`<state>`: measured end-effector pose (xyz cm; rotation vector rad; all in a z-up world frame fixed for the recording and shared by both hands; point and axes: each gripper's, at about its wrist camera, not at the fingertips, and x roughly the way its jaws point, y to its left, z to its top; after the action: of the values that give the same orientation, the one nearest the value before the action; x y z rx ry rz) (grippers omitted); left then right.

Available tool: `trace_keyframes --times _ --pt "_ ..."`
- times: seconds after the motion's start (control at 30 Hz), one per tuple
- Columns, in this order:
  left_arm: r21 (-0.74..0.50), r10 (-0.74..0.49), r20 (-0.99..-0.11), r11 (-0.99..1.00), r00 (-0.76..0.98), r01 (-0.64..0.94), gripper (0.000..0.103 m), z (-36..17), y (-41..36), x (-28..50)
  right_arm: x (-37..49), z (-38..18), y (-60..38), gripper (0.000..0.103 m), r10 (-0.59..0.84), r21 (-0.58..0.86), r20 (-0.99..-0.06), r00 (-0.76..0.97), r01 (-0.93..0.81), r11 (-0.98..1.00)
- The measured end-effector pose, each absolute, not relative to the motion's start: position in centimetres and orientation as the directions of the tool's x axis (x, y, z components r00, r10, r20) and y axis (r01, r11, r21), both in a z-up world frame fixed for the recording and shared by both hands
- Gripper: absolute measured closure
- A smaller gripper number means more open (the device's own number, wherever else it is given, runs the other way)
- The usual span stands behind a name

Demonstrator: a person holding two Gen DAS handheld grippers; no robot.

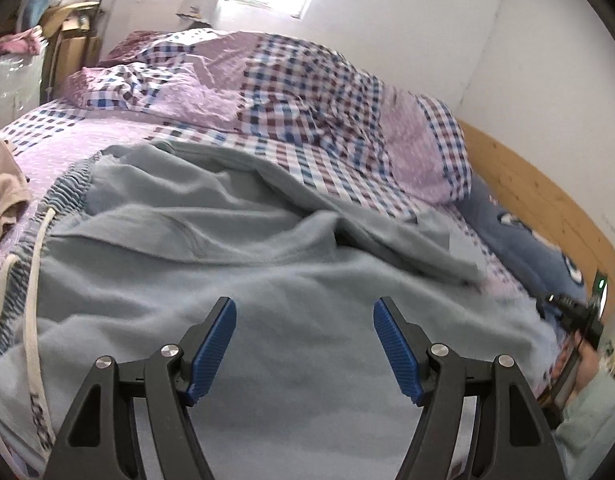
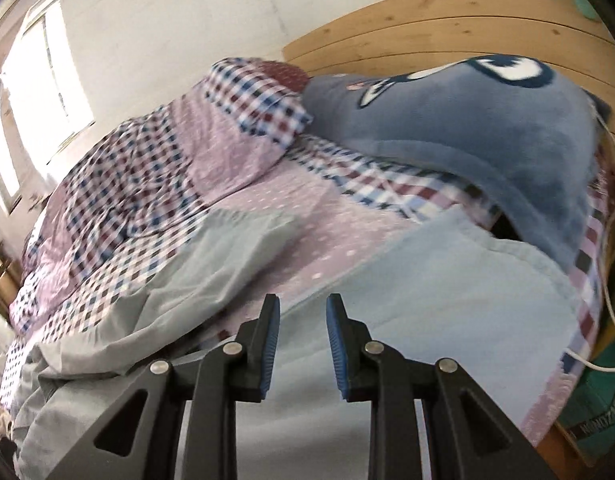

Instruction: Fold clothes

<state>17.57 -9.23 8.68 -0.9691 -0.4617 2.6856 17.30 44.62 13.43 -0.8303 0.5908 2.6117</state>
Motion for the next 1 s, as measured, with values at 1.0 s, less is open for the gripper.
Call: trace_keyframes --times 1.0 --pt "-0.626 0.437 -0.536 -0.780 -0.722 -0.008 0.028 6.3 -18.1 -4.4 8.8 12.5 35.3 0.066 0.128 0.107 -0.592 -0.796 -0.234 -0.966"
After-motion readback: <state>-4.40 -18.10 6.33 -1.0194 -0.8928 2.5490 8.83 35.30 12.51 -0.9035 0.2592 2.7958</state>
